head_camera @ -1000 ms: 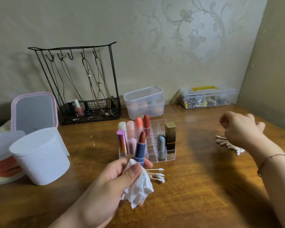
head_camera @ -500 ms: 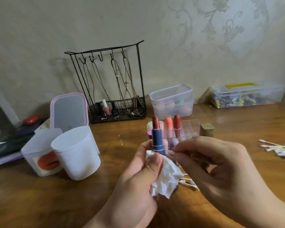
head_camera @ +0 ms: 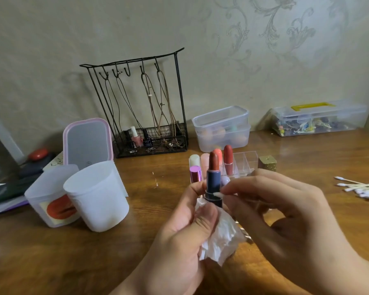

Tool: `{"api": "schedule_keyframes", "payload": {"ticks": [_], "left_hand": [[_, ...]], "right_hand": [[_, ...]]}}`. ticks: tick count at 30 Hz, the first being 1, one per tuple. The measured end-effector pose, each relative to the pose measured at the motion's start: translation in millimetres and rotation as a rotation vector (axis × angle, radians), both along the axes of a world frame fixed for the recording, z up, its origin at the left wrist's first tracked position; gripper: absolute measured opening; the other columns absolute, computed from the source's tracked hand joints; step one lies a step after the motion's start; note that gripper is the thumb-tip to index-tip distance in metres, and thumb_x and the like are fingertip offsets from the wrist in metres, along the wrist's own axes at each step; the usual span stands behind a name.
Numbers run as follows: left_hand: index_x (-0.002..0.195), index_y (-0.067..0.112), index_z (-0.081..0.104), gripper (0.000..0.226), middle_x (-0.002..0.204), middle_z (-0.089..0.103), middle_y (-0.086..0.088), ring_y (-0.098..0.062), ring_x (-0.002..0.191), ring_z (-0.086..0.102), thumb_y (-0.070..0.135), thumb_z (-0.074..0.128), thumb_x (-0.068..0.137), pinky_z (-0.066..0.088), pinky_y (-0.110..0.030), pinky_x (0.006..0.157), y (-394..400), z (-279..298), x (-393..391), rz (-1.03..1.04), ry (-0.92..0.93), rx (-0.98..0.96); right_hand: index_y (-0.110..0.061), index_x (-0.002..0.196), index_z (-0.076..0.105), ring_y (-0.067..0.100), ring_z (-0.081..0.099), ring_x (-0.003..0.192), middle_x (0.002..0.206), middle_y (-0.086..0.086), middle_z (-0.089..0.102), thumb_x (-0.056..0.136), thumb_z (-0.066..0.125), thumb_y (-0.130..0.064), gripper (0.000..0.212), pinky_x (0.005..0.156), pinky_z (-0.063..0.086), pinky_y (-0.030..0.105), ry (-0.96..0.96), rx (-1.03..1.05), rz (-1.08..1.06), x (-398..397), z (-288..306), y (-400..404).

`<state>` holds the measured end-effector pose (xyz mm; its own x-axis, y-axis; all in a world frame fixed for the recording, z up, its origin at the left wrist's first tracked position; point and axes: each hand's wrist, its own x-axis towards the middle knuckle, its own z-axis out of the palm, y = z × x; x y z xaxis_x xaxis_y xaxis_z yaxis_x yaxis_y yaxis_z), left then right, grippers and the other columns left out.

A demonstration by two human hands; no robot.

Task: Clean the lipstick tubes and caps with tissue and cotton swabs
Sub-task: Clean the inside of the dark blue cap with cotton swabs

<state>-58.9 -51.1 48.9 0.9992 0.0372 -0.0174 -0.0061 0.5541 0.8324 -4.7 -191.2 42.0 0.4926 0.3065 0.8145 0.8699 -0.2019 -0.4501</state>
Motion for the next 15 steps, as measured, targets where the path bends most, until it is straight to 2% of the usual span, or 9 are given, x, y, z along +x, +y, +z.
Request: {"api": "schedule_keyframes", "payload": {"ticks": [4, 7, 12, 15], "left_hand": [[0.079, 0.021, 0.078, 0.023, 0.069, 0.066, -0.010, -0.017, 0.060, 0.065, 0.014, 0.064, 0.062, 0.055, -0.024, 0.059, 1.8, -0.6, -0.2, -0.052, -0.004, -0.003], [0.080, 0.022, 0.078, 0.024, 0.069, 0.066, -0.011, -0.018, 0.061, 0.065, 0.014, 0.060, 0.065, 0.055, -0.025, 0.061, 2.7, -1.9, -1.3, -0.084, -0.006, 0.002], [0.085, 0.023, 0.076, 0.025, 0.073, 0.064, -0.010, -0.018, 0.064, 0.063, 0.015, 0.062, 0.067, 0.054, -0.025, 0.063, 3.2, -5.1, -0.7, -0.108, -0.014, 0.047], [0.087, 0.023, 0.076, 0.025, 0.071, 0.064, -0.010, -0.017, 0.064, 0.063, 0.016, 0.063, 0.067, 0.055, -0.024, 0.062, 3.8, -5.1, -0.2, -0.126, -0.024, 0.048]], "right_hand": [[-0.017, 0.088, 0.072, 0.006, 0.063, 0.061, 0.074, -0.010, 0.066, 0.086, 0.068, -0.020, 0.005, 0.052, 0.049, 0.022, 0.000, 0.071, -0.054, 0.4, 0.5, -0.4], [-0.018, 0.090, 0.071, 0.007, 0.063, 0.058, 0.071, -0.010, 0.066, 0.088, 0.069, -0.024, 0.007, 0.051, 0.049, 0.024, 0.000, 0.099, -0.086, 0.9, 1.1, -0.9], [-0.022, 0.093, 0.069, 0.008, 0.060, 0.057, 0.068, -0.012, 0.059, 0.088, 0.062, -0.030, 0.012, 0.052, 0.048, 0.023, 0.005, 0.123, -0.114, -1.5, 1.3, -1.1], [-0.019, 0.090, 0.069, 0.005, 0.061, 0.059, 0.069, -0.016, 0.060, 0.089, 0.065, -0.025, 0.007, 0.053, 0.048, 0.018, -0.026, 0.105, -0.106, -3.6, 2.8, 0.4]]}}
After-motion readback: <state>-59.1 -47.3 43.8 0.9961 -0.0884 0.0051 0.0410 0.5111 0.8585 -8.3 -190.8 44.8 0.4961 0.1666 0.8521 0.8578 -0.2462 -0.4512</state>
